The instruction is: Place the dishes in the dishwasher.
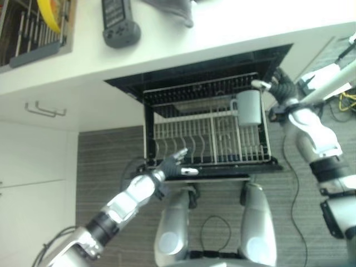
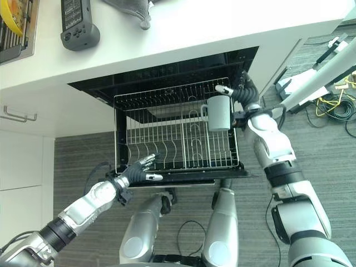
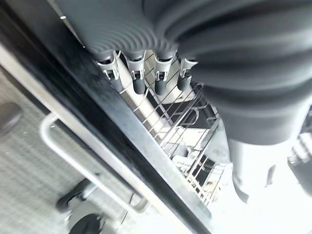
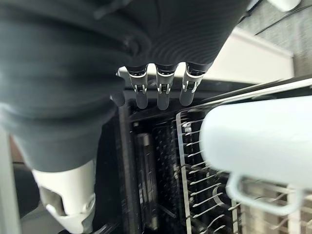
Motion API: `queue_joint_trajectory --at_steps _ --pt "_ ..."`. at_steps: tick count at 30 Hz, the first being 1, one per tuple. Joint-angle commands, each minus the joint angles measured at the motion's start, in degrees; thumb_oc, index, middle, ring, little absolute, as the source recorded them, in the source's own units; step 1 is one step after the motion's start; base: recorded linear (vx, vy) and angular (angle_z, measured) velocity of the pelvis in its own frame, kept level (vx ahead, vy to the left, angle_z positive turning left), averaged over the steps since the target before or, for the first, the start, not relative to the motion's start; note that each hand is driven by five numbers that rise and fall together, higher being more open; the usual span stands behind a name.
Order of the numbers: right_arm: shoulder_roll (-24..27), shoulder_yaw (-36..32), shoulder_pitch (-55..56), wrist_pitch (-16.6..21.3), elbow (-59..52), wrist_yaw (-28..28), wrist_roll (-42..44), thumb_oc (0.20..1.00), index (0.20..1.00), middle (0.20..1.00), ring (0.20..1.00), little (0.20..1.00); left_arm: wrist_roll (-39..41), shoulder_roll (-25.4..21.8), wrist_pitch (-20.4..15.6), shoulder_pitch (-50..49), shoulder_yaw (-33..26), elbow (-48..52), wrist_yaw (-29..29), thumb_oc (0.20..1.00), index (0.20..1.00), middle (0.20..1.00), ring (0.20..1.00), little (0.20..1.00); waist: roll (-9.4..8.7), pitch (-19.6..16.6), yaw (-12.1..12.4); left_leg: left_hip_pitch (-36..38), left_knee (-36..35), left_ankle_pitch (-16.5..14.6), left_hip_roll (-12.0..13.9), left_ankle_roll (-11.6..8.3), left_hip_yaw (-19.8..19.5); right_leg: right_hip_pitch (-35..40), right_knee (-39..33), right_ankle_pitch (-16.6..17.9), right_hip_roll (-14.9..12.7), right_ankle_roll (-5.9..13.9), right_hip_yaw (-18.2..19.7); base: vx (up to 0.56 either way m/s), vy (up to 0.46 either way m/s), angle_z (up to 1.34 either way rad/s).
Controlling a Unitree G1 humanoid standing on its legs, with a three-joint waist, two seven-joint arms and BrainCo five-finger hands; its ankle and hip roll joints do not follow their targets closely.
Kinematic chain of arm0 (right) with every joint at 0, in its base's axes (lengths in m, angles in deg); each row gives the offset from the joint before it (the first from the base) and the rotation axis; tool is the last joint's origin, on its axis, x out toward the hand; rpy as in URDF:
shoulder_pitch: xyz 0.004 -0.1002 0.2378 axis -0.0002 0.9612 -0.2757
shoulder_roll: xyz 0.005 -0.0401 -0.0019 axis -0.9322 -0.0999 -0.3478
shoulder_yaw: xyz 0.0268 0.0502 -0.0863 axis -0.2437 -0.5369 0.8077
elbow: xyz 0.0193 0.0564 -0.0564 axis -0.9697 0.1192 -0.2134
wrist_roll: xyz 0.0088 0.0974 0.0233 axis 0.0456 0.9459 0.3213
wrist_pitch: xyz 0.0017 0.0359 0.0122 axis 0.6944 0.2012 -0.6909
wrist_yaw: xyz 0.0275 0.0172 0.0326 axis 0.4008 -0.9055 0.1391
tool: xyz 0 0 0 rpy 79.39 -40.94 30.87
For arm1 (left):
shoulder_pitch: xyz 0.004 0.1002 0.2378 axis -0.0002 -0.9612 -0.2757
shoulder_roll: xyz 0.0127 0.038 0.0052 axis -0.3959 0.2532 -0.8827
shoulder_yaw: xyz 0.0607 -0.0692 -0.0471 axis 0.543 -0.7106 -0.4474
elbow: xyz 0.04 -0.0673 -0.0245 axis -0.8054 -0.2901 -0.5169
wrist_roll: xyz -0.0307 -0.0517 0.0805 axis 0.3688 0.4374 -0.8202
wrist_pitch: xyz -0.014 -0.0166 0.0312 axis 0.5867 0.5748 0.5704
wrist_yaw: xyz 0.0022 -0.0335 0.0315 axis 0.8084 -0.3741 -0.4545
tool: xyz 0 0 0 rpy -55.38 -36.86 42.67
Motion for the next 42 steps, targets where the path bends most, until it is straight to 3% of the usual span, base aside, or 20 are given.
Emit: queue_joint_trajectory --at_steps 1,6,8,14,17,19,23,27,30,33,35,37,39,41,42 --pt "-0.4 -2.6 1.7 5.8 -5.0 -1.7 1.8 1.0 1.0 1.0 1.0 1.0 0.6 -1.1 -4.9 -4.1 -2.7 5.1 -2.7 1.0 1.0 1.0 1.0 1.0 -2.48 -1.2 0.1 -1.8 4.4 -3.1 -0.1 1.75 -2.6 4.2 -5.5 -0.2 2.0 -1.91 -2.3 0.0 -0.025 -0.03" --pt "-1.9 -5.2 13.8 9.6 -10.8 -1.7 0.2 1.0 1.0 1.0 1.0 1.0 -5.1 -2.7 -7.0 -3.2 -8.5 11.1 -4.2 1.0 1.0 1.0 1.0 1.0 -4.36 -1.2 -0.5 1.1 2.8 -2.9 0.5 1.73 -2.1 7.6 -6.9 0.1 1.9 -1.53 -3.6 0.02 -0.038 0.04" --pt "-3.2 -6.7 19.8 11.6 -13.0 -1.8 -0.6 1.0 1.0 1.0 1.0 1.0 -3.3 -2.9 -10.5 -4.5 -12.0 14.0 -3.6 1.0 1.0 1.0 1.0 1.0 -5.26 -1.9 -0.4 3.3 0.6 -2.3 0.6 1.61 -1.8 9.7 -8.0 0.3 1.9 -1.13 -4.5 0.05 -0.075 0.08" --pt "-7.6 -12.2 35.0 17.0 -18.8 4.4 -3.1 1.0 1.0 1.0 1.0 1.0 -1.9 0.1 -26.4 -13.3 -24.1 20.2 -4.7 1.0 1.0 1.0 1.0 1.0 -7.61 -6.7 0.4 10.9 -8.2 0.0 0.4 0.38 -1.3 18.3 -14.9 0.8 2.2 -0.52 -8.3 0.05 -0.043 0.1" --pt "-8.0 -14.8 39.3 21.0 -22.4 5.7 -5.6 1.0 1.0 1.0 1.0 1.0 -3.1 1.9 -32.0 -15.9 -28.9 22.5 -6.1 1.0 1.0 1.0 1.0 1.0 -9.03 -9.9 1.2 14.7 -9.5 -0.7 -0.7 0.66 -1.4 23.3 -17.3 1.3 1.7 0.38 -9.7 0.03 0.052 0.12" --pt "-8.5 -15.8 40.0 21.8 -23.5 5.8 -5.9 1.0 1.0 1.0 1.0 1.0 -3.5 2.6 -33.1 -16.2 -30.6 23.5 -5.5 1.0 1.0 1.0 1.0 1.0 -9.53 -11.4 1.6 16.1 -9.2 -1.7 -1.5 1.09 -1.4 25.1 -17.8 1.7 1.1 1.06 -10.0 0.03 0.149 0.16" --pt "-11.2 -18.5 41.3 23.1 -25.4 5.8 -6.8 1.0 1.0 1.0 1.0 1.0 -1.5 4.2 -34.3 -16.1 -33.7 25.1 0.6 1.0 1.0 1.0 1.0 1.0 -10.24 -15.2 1.7 21.0 -12.6 -2.4 -3.8 2.2 -1.5 27.7 -20.7 7.0 -1.5 3.69 -9.9 0.05 0.24 0.07" --pt "-13.9 -19.4 42.8 24.2 -27.4 7.3 -8.3 1.0 1.0 1.0 1.0 1.0 1.2 4.7 -33.3 -16.9 -35.6 26.2 5.3 1.0 1.0 1.0 1.0 1.0 -11.1 -17.1 1.6 25.1 -18.6 -2.1 -5.6 2.62 -0.7 25.6 -23.3 16.7 -4.4 7.1 -10.9 -0.04 0.178 -0.05" --pt "-12.9 -19.6 43.0 24.6 -28.4 8.6 -7.2 1.0 1.0 1.0 1.0 1.0 4.0 3.4 -33.6 -18.4 -37.8 25.6 6.0 1.0 1.0 1.0 1.0 1.0 -9.94 -18.1 2.7 25.9 -21.2 -1.4 -5.0 3.99 0.3 25.6 -15.7 9.3 0.3 4.62 -13.9 -0.18 0.207 -0.71" --pt "-11.2 -19.8 42.2 24.3 -29.6 7.3 -6.9 1.0 1.0 1.0 1.0 1.0 5.4 3.0 -33.1 -18.0 -37.6 24.2 6.2 1.0 1.0 1.0 1.0 1.0 -9.64 -19.3 2.3 25.1 -23.1 -0.2 -5.8 5.25 0.9 27.0 -8.5 2.8 8.6 2.5 -10.6 -0.21 0.122 -0.65" --pt "-11.3 -18.9 40.6 24.5 -29.5 7.4 -7.8 1.0 1.0 1.0 1.0 1.0 4.3 3.7 -33.6 -16.6 -35.9 23.3 5.4 1.0 1.0 1.0 1.0 1.0 -10.14 -20.0 2.0 24.7 -24.1 0.6 -7.4 5.73 1.4 27.4 -8.3 2.8 12.3 1.96 -8.9 -0.18 0.043 -0.13" --pt "-11.4 -17.0 39.3 25.3 -29.1 6.7 -8.6 1.0 1.0 1.0 1.0 1.0 2.2 3.8 -33.5 -14.5 -34.2 22.3 3.3 1.0 1.0 1.0 1.0 1.0 -10.76 -20.4 2.3 23.5 -23.2 0.7 -8.4 6.0 2.5 30.3 -13.4 0.9 12.1 1.1 -8.9 -0.11 -0.102 -0.11" --pt "-10.7 -16.5 39.3 25.3 -29.2 6.6 -8.5 1.0 1.0 1.0 1.0 1.0 3.9 3.9 -31.1 -13.9 -34.4 22.2 2.8 1.0 1.0 1.0 1.0 1.0 -10.77 -20.7 2.5 22.0 -21.0 0.9 -8.6 5.12 2.5 34.2 -21.0 -2.7 13.3 -1.1 -6.1 -0.06 -0.22 -0.11" --pt "-10.5 -16.5 39.9 24.6 -30.7 6.8 -8.6 1.0 1.0 1.0 1.0 1.0 7.7 4.9 -29.2 -15.1 -35.3 22.5 3.6 1.0 1.0 1.0 1.0 1.0 -10.53 -21.0 2.6 20.9 -18.8 0.8 -8.8 4.86 3.8 34.9 -23.8 -2.1 13.1 -1.87 -6.3 -0.1 -0.204 0.21" --pt "-10.9 -17.0 40.6 24.9 -31.8 6.5 -9.1 1.0 1.0 1.0 1.0 1.0 8.2 6.2 -28.7 -17.1 -35.2 22.6 5.5 1.0 1.0 1.0 1.0 1.0 -10.92 -20.2 1.6 17.5 -9.4 -1.7 -8.2 3.51 9.5 37.2 -26.6 -1.1 11.2 -2.09 -6.9 -0.13 -0.191 0.33"
